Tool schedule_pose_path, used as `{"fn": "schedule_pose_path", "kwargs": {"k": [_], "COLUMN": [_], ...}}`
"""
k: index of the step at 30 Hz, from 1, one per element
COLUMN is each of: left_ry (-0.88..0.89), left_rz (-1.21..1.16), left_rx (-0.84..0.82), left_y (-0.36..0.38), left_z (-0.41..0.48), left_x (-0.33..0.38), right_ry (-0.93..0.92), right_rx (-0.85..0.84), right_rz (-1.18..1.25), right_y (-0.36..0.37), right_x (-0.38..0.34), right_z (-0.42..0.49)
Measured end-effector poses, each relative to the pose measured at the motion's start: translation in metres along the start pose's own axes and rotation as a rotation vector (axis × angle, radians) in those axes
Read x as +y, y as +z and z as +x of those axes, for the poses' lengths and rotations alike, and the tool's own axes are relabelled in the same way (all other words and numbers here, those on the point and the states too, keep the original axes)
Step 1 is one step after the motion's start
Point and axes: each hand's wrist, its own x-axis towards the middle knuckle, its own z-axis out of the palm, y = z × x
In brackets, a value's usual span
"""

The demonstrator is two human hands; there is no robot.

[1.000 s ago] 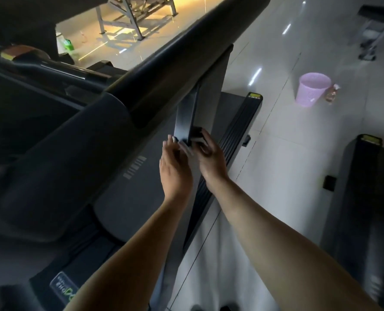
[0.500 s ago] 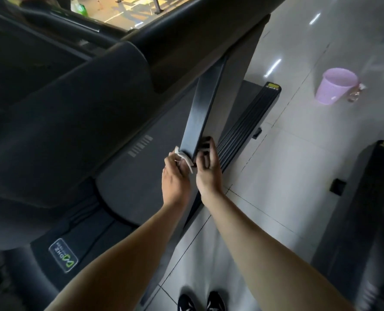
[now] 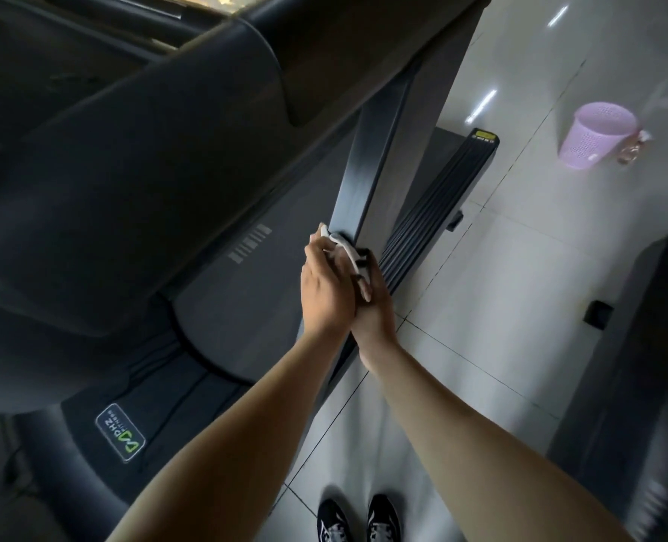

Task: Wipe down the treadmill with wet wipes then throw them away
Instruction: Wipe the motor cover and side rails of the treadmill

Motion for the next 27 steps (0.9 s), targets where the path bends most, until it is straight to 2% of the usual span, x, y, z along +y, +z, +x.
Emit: {"fn": "schedule_pose_path", "kwargs": {"k": [2,4,9,13,16,23,27], "left_ry": [0.004,-0.007,0.015,-0.012,-0.096,-0.090,-0.047], "left_rz": [0.034,0.068,0.194,0.224,0.246,0.286,0.310], "left_rx": [0.008,-0.037,-0.095,-0.125,-0.151,-0.168,-0.203], "left_y": [0.000,-0.001,-0.007,-0.013,-0.020,-0.026,-0.026], "left_z": [-0.003,-0.012,-0.040,-0.056,-0.073,-0.094,-0.103], "left_x": [-0.007,-0.024,-0.068,-0.096,-0.119,-0.170,-0.205], "right_ry": [-0.064,-0.073,0.060,0.119,0.163,0.106,0.034], "right_rx": [0.042,0.074,-0.015,0.041,0.071,0.242,0.279], "right_rz": [-0.148,-0.182,-0.036,-0.051,-0.035,0.013,-0.099], "right_y": [-0.002,-0.002,0.009,0.014,0.024,0.061,0.072], "right_x": [0.005,0.016,0.075,0.083,0.092,0.122,0.146], "right_z": [0.004,0.006,0.007,-0.007,-0.014,-0.029,-0.048]}}
